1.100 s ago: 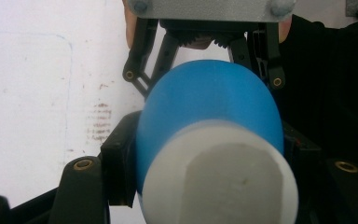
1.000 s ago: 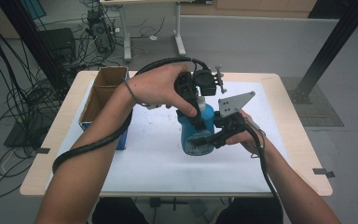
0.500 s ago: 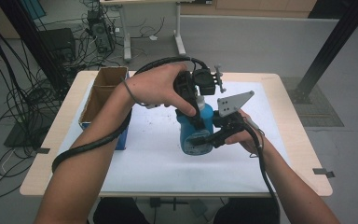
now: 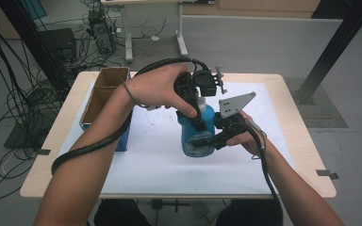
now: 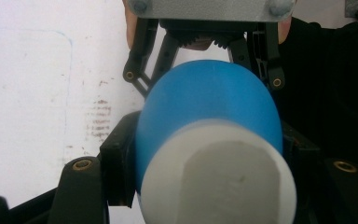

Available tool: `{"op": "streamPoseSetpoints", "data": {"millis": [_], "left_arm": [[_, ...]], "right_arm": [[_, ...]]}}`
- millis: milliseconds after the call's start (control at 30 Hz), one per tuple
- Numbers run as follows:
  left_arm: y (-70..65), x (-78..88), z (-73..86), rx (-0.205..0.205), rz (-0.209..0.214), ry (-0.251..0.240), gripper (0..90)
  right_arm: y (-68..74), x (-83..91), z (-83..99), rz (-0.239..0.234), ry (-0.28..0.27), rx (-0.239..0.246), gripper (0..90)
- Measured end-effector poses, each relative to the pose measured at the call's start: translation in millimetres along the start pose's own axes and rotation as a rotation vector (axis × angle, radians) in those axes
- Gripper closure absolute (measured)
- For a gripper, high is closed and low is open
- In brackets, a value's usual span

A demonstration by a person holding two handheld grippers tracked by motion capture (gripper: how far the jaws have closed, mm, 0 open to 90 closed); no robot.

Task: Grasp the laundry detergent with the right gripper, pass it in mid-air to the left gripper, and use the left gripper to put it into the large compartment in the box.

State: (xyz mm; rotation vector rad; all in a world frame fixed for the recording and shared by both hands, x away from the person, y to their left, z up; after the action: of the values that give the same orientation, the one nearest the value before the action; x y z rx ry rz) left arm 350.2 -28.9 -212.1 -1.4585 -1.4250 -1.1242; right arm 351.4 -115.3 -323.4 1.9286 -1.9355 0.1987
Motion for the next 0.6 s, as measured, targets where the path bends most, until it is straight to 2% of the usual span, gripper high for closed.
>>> {"op": "streamPoseSetpoints", "data": {"millis": [600], "left_arm": [[0.5, 1.9, -3.0, -0.003, -0.011, 0.008, 37.5]], "right_arm": [[-0.7, 2.4, -1.9, 0.002, -0.006, 0.006, 43.8]]}}
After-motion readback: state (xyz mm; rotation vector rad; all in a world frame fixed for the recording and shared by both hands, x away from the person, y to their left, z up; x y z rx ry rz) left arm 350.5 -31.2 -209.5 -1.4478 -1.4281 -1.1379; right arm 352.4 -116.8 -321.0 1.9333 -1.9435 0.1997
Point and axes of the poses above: each handheld gripper's, and its own axes: x roughly backward along the jaws, z roughly out of its underside, y roughly to its left, the point moved 5 cm from there along -x, roughly forward along the jaws, and after that the axes turned 7 degrees about -x, right-handed, at the moved point
